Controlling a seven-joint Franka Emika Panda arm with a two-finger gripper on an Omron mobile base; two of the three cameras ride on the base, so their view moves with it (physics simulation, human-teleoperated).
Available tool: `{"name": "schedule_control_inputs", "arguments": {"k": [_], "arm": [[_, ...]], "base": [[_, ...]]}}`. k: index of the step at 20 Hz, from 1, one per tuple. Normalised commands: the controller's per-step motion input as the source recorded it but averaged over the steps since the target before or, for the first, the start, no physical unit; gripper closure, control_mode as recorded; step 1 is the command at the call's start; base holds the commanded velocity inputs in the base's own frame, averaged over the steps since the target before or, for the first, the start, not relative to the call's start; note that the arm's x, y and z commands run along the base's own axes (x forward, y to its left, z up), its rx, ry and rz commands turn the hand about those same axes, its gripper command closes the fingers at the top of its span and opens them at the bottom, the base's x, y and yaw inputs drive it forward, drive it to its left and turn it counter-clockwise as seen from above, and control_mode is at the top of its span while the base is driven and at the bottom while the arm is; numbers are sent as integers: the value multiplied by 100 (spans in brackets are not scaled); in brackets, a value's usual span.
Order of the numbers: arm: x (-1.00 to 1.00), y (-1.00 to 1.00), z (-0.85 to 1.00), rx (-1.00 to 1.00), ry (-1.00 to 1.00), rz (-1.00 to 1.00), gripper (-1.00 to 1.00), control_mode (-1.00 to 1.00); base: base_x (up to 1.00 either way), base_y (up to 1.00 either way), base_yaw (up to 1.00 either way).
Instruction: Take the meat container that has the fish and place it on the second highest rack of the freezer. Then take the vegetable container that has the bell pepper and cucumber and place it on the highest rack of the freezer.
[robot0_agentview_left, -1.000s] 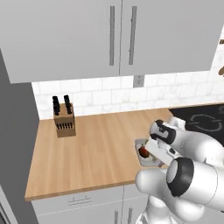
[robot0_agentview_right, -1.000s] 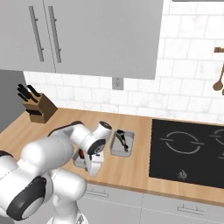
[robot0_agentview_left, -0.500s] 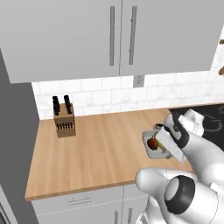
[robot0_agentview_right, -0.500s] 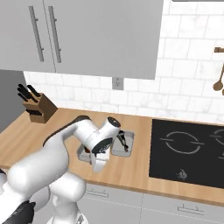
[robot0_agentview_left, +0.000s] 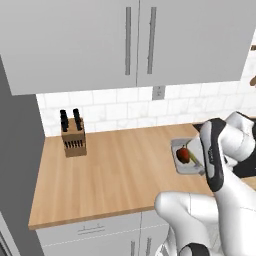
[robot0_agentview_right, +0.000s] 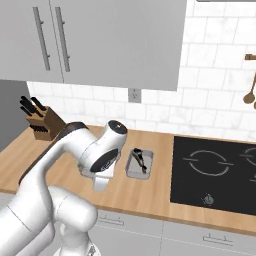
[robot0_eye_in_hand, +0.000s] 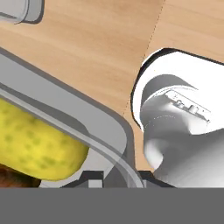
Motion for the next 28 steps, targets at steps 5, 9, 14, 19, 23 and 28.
{"name": "schedule_control_inputs", "arguments": {"k": [5, 9, 14, 19, 23, 28], "arm": [[-31, 12, 79, 0, 0, 0, 100, -100], [-46, 23, 69, 4, 0, 0, 100, -100], [-29, 26, 58, 6, 0, 0, 100, -100], [-35, 23, 48, 11, 0, 0, 100, -100], [-24, 27, 42, 10, 0, 0, 100, -100], [-9, 18, 26, 1, 0, 0, 100, -100]], "base": [[0, 0, 0], [0, 0, 0], [0, 0, 0], [0, 0, 0], [0, 0, 0], [0, 0, 0]]}}
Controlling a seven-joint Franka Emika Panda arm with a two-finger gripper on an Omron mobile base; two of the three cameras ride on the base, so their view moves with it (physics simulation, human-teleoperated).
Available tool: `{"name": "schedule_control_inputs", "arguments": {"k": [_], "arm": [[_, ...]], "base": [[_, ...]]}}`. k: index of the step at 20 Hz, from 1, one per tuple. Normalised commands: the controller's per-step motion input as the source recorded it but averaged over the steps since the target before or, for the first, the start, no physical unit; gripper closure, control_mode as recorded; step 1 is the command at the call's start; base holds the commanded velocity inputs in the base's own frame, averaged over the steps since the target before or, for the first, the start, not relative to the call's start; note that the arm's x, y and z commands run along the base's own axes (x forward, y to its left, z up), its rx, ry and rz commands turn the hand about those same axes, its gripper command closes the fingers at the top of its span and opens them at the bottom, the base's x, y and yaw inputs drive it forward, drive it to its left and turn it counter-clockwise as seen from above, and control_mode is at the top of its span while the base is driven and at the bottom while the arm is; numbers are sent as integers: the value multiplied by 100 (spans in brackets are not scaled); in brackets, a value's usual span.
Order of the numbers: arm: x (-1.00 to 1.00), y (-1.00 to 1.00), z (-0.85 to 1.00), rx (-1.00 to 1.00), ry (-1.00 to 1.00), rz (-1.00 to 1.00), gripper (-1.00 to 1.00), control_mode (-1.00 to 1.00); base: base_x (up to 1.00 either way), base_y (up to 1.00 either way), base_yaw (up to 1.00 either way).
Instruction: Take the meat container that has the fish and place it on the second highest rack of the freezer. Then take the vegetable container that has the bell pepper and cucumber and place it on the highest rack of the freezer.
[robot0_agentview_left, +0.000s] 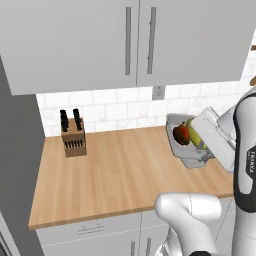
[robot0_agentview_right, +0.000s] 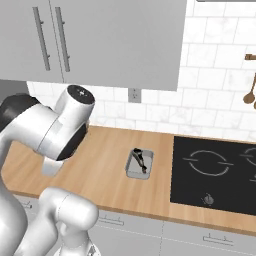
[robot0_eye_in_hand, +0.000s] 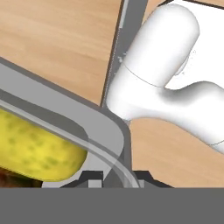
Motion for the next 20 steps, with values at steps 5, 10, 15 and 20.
{"name": "schedule_control_inputs", "arguments": {"k": [5, 10, 15, 20], "arm": [[-25, 0, 31, -16, -11, -1, 100, -100], [-36, -1, 32, -12, -12, 0, 100, -100], [-14, -3, 28, -1, -3, 0, 100, -100], [-40, -8, 43, 0, -13, 0, 100, -100]], "base": [[0, 0, 0], [0, 0, 0], [0, 0, 0], [0, 0, 0]]}}
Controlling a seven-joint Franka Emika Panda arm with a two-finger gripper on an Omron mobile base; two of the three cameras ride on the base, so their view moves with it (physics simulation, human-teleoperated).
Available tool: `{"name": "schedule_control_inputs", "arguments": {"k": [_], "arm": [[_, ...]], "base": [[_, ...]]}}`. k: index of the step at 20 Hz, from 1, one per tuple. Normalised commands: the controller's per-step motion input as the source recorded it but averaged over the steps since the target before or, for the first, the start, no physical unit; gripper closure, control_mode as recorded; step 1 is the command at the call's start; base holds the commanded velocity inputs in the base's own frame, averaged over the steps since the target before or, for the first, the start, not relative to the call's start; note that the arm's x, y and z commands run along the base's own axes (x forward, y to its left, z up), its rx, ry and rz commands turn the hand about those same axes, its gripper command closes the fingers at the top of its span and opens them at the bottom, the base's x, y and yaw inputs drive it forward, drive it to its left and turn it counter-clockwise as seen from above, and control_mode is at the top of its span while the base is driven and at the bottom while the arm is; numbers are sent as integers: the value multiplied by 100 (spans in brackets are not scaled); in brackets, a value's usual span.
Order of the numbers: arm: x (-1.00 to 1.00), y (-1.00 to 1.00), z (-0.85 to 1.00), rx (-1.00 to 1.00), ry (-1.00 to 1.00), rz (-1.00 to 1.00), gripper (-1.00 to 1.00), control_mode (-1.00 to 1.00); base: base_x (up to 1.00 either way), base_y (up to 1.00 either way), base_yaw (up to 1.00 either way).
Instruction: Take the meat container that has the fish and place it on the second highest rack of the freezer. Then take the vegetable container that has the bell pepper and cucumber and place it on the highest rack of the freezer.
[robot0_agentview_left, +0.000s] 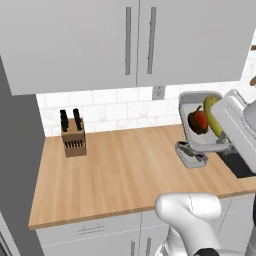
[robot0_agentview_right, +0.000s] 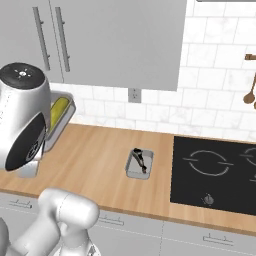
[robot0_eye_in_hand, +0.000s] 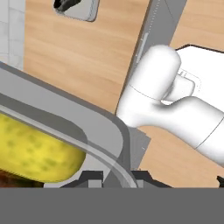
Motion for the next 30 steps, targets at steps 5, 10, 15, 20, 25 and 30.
{"name": "schedule_control_inputs", "arguments": {"k": [5, 10, 15, 20, 25, 30], "arm": [[-6, 7, 8, -6, -8, 0, 100, -100], [0, 0, 0, 0, 0, 0, 100, 100], [0, 0, 0, 0, 0, 0, 100, 100], [0, 0, 0, 0, 0, 0, 100, 100], [0, 0, 0, 0, 0, 0, 100, 100], [0, 0, 0, 0, 0, 0, 100, 100]], "base": [[0, 0, 0], [-43, 0, 0], [-100, -11, 4], [-100, -35, 10], [-100, -40, 14], [-84, -6, 44]]}}
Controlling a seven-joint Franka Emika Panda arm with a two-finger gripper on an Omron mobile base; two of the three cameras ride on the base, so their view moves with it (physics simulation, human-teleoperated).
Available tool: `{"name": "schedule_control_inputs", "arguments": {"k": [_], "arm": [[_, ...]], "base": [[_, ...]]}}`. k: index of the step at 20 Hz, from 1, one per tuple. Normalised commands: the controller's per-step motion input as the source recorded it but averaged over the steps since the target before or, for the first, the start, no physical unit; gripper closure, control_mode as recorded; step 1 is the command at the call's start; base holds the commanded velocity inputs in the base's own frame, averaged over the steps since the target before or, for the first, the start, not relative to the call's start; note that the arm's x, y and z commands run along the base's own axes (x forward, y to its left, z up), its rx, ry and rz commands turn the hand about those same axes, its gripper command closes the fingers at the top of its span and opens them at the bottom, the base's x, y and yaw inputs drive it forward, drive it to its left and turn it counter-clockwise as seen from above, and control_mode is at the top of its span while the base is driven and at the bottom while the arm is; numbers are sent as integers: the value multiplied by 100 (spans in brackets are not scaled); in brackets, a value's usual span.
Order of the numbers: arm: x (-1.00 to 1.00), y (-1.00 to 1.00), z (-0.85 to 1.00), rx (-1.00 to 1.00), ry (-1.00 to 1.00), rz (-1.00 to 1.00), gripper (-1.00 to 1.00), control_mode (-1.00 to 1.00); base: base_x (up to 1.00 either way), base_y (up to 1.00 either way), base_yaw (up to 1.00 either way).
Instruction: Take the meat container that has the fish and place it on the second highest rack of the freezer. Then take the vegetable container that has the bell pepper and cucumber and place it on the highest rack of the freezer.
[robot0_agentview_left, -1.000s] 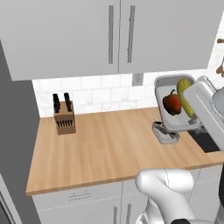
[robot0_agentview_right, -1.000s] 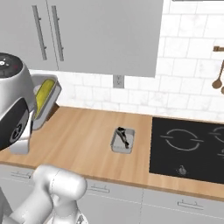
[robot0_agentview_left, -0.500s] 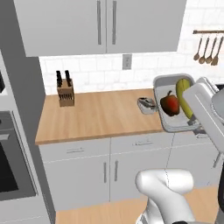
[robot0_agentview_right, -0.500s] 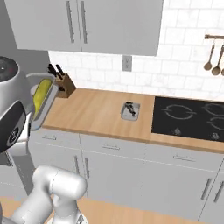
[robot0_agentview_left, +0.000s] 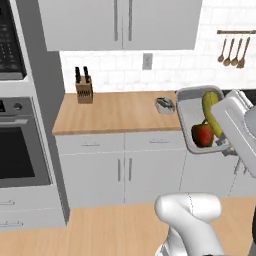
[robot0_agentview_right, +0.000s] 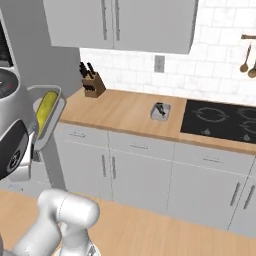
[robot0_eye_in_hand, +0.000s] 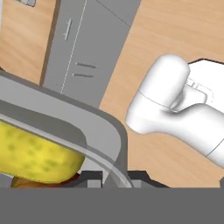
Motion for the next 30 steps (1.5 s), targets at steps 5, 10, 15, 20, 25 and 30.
{"name": "schedule_control_inputs", "arguments": {"k": [5, 10, 15, 20, 25, 30], "arm": [[0, 0, 0, 0, 0, 0, 100, 100], [0, 0, 0, 0, 0, 0, 100, 100], [0, 0, 0, 0, 0, 0, 100, 100], [0, 0, 0, 0, 0, 0, 100, 100], [0, 0, 0, 0, 0, 0, 100, 100], [0, 0, 0, 0, 0, 0, 100, 100]], "base": [[-14, 0, 86], [-1, 0, 89], [15, 0, 77], [68, 21, 32], [100, 46, 16], [100, 75, 7]]}}
